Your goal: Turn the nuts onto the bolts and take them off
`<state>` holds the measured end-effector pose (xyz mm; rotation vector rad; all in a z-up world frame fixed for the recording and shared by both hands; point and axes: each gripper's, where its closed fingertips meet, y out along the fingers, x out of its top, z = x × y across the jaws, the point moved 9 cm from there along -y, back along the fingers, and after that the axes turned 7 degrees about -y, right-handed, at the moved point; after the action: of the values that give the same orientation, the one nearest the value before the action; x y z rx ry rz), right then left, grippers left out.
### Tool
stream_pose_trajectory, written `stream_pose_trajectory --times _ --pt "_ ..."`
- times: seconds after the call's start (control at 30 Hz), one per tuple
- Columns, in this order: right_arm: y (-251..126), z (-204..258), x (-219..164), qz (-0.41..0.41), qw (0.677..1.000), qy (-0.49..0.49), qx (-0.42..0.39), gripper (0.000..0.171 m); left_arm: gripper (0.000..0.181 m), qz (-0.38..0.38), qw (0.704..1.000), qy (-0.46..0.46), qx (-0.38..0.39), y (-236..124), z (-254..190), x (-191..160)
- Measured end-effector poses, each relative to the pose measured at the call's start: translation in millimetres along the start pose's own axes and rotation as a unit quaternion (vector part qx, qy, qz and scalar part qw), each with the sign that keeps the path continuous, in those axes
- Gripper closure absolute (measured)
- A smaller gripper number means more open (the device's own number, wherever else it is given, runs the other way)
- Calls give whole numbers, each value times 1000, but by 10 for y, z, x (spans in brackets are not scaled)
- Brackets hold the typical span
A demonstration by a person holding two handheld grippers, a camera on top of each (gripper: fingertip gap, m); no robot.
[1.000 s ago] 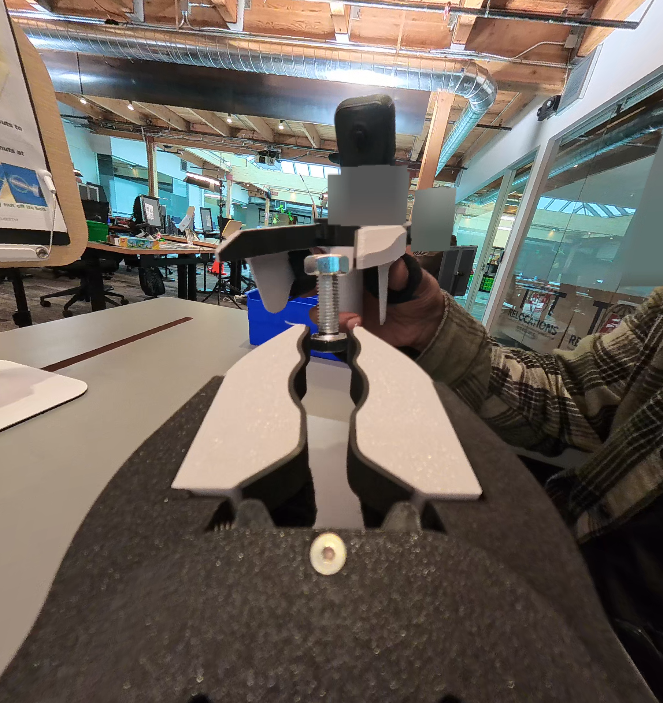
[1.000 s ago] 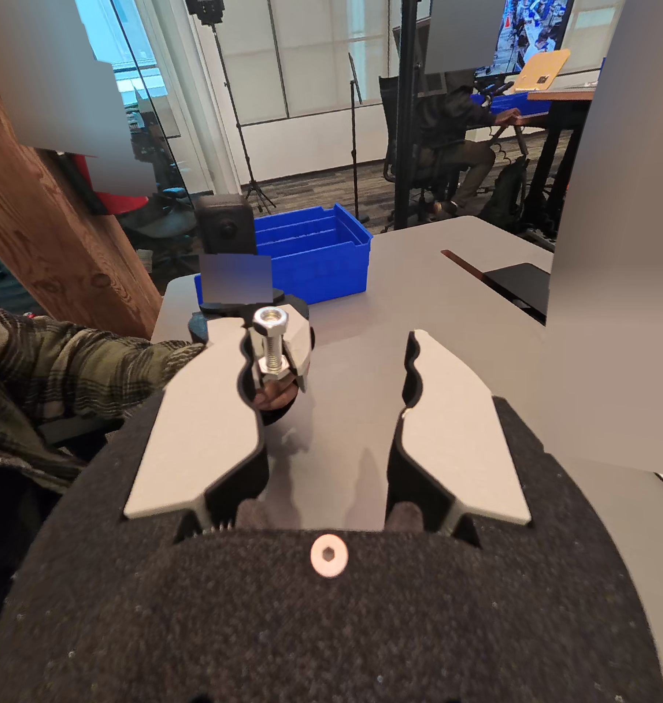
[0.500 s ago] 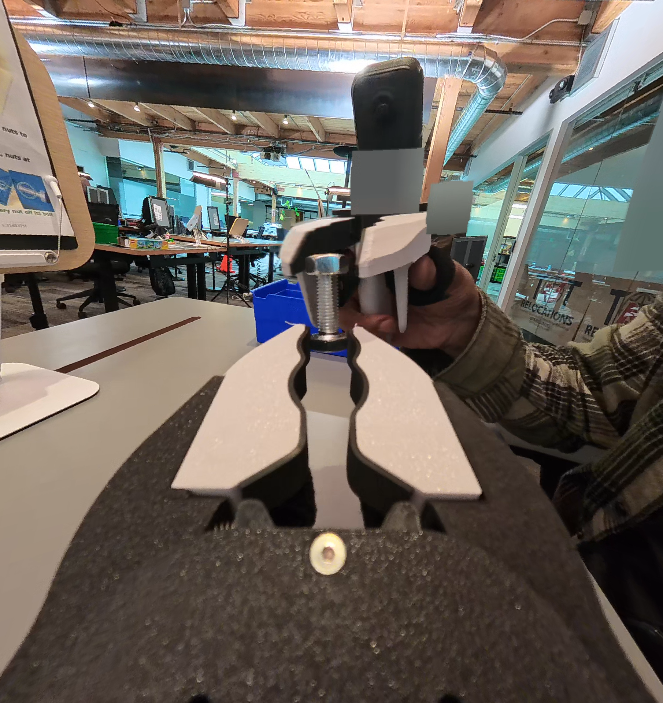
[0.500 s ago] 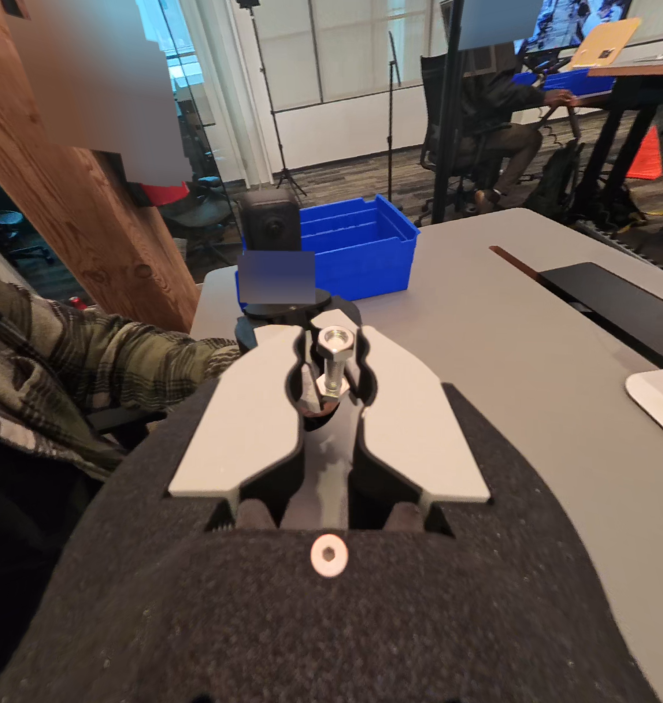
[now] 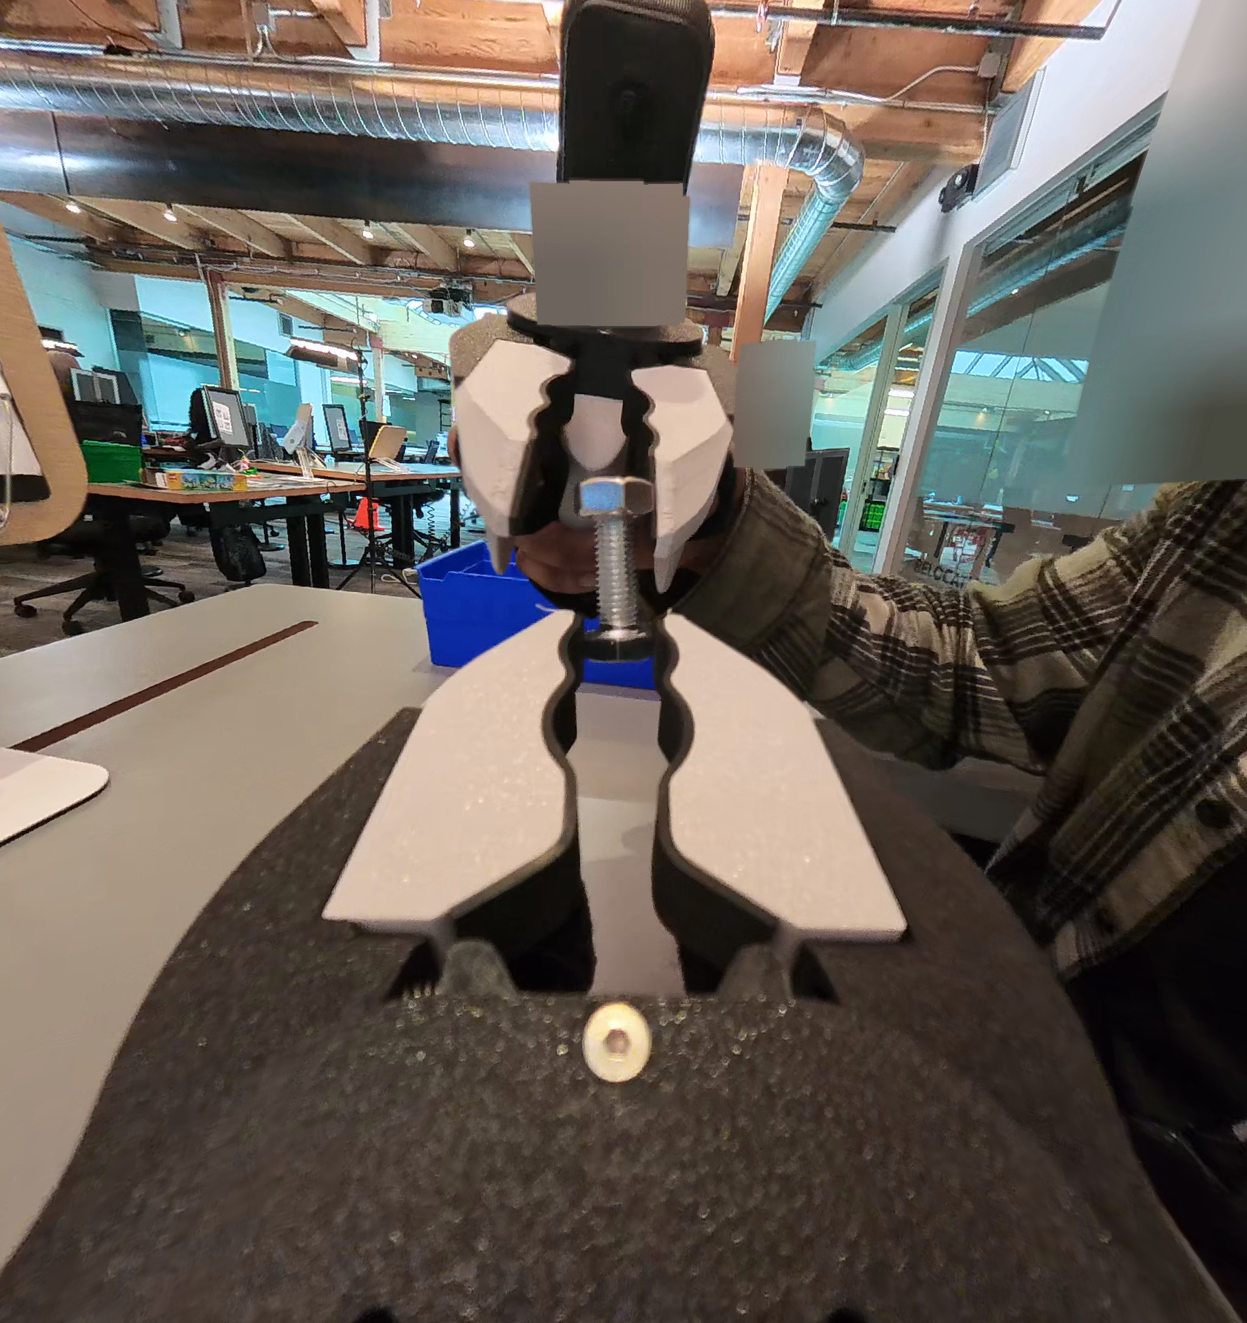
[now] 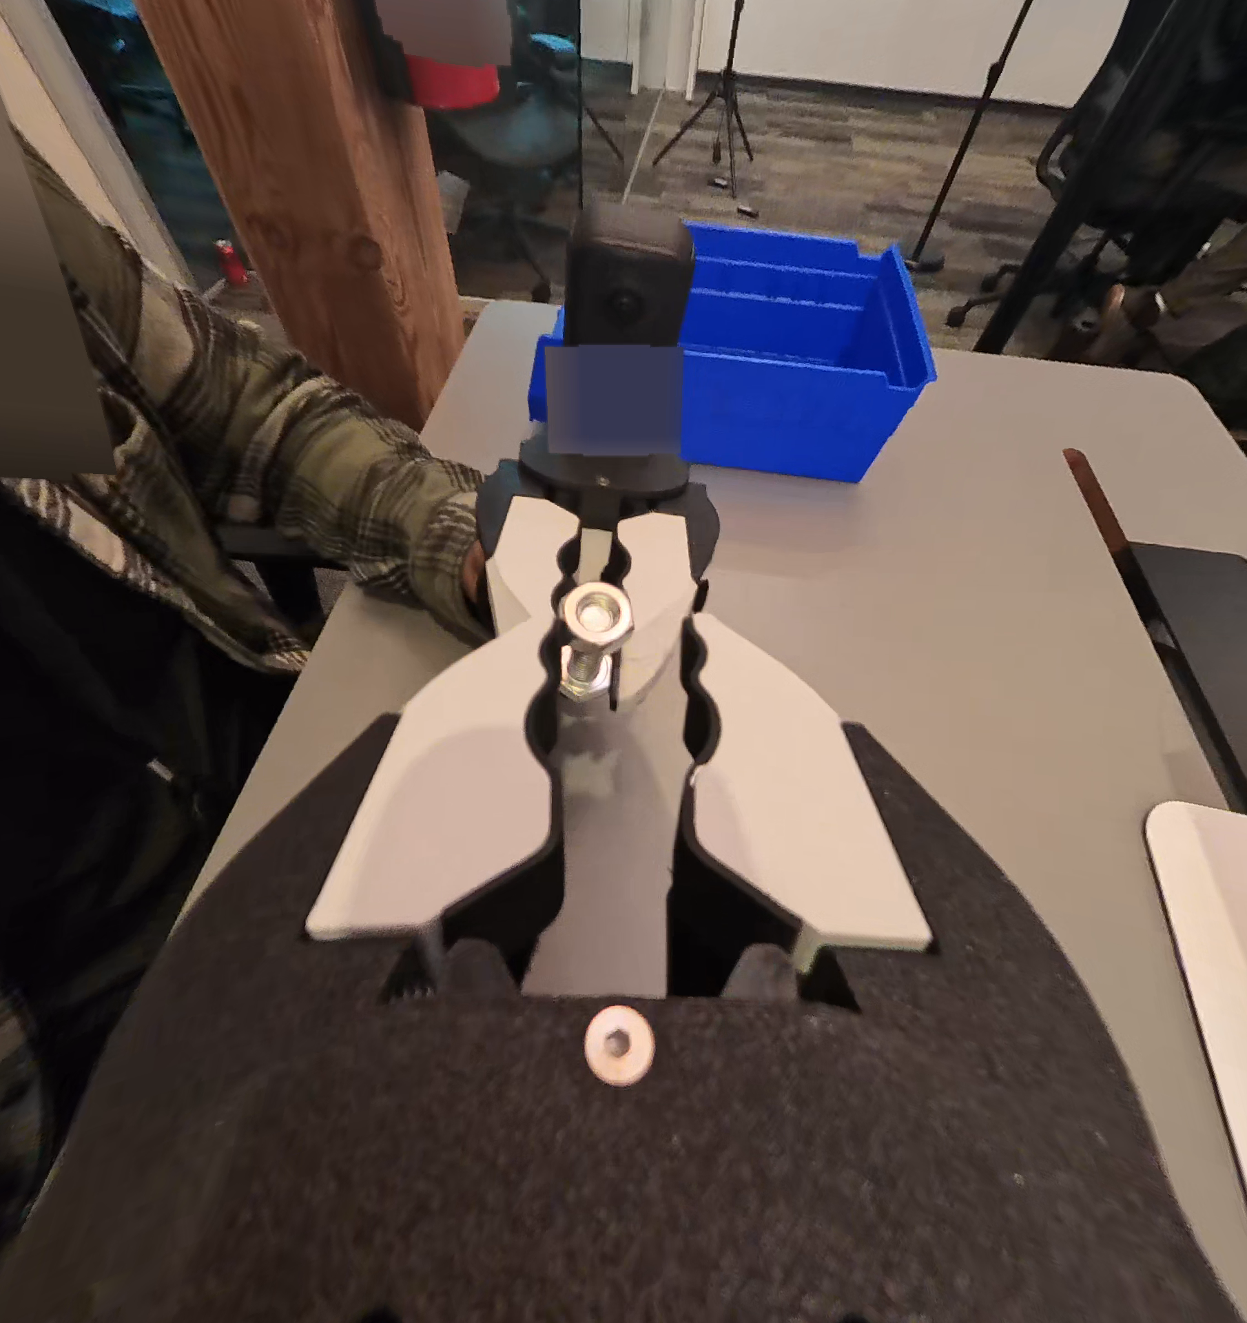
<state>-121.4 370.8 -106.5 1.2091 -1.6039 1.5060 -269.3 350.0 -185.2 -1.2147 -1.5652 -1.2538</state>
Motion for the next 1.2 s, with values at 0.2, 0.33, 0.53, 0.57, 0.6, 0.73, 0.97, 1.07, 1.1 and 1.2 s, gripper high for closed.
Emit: stream_pose_trajectory --times 0.2,0.33,0.53,0.57,0.6,0.73,0.97,1.07,1.1,1.2 --pt "-43 -55 -16 10 1000 11 -25 133 163 -12 1000 -1 -3 -23 -7 28" --pt "-48 -59 -29 12 999 15 -31 133 163 -12 1000 1 -2 -17 -14 31" --pt "-50 -45 -71 0 997 63 -43 113 164 -20 1000 8 22 -52 7 52" --pt "-45 -34 -59 -23 995 78 -53 110 163 -23 999 10 28 -62 15 57" --pt "-35 -27 -41 -50 992 94 -66 105 164 -24 999 9 32 -68 24 59" --pt "-9 -73 -69 -77 979 135 -133 89 163 -23 999 9 32 -59 22 47" --pt "-120 -118 -68 -64 979 117 -153 86 163 -35 999 1 27 -78 28 67" --pt "-98 -120 -41 -67 981 110 -147 88 164 -39 999 3 26 -82 20 76" --pt "-86 -116 -35 -69 982 109 -141 91 164 -40 999 3 26 -86 20 78" --pt "-53 -97 -18 -75 982 115 -127 92 163 -42 999 3 25 -81 14 80"
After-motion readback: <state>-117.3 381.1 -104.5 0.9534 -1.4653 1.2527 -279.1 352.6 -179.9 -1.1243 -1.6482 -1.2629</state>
